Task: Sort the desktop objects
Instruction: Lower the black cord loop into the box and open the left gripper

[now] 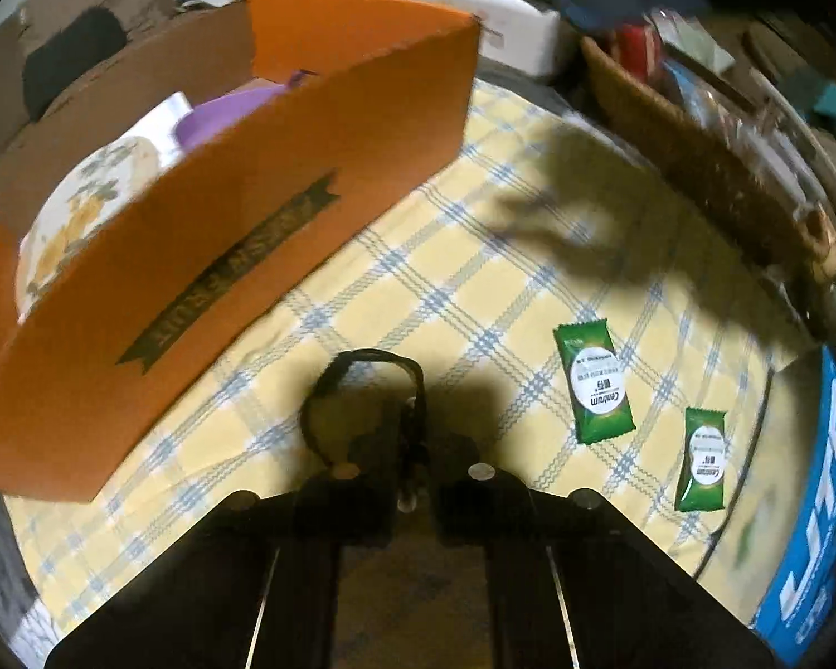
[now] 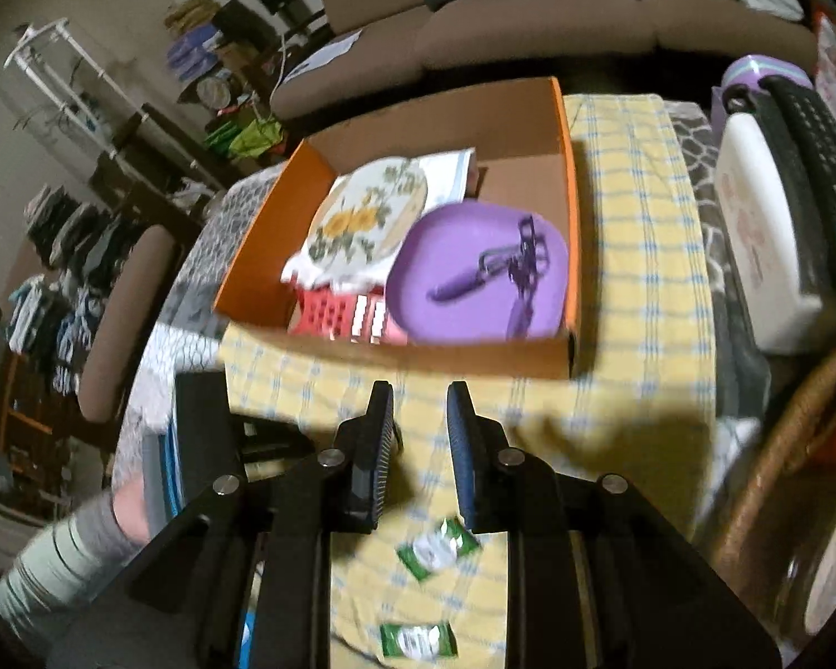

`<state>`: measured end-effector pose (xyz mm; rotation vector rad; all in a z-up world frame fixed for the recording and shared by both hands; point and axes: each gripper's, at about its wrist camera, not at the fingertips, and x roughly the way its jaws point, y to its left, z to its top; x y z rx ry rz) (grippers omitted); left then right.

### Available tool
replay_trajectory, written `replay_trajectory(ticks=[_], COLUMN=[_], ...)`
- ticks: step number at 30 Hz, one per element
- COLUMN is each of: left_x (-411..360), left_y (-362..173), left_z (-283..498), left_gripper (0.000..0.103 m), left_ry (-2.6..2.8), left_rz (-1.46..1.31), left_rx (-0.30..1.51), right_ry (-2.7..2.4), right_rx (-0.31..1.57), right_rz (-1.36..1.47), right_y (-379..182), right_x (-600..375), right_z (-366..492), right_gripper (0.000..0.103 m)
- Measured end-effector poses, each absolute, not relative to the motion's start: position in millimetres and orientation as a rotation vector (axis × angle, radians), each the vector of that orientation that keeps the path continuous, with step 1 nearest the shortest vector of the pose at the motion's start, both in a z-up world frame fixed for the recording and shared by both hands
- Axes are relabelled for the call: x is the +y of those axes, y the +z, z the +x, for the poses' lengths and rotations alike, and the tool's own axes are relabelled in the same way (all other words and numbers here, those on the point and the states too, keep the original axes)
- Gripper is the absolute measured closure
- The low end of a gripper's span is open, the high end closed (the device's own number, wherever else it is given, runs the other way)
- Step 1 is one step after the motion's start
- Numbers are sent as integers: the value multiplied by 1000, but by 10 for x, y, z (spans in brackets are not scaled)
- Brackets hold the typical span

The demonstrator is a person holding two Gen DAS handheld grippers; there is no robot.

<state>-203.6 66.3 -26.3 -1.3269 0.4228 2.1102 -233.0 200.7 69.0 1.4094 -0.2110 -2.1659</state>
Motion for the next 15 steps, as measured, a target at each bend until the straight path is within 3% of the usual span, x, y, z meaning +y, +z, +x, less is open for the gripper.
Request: replay_trajectory(ticks=[4,8,15], left_x=[531,423,407], left_y=[9,651,1369], left_z=[-1997,-1976,-2502], left_gripper=[96,96,96], left_ry=[2136,2159,2265], left_rz=[-1295,-1183,-1108], left_rx=[260,119,10], right_ry=[-2136,-2143,-2173], right_rx=[-169,-98,15], right_rz=[1428,1416,1424], right_y=[628,690,711], right_x=[2008,1973,1928], right_z=[-2075,-1874,-1721], right_gripper=[83,83,82])
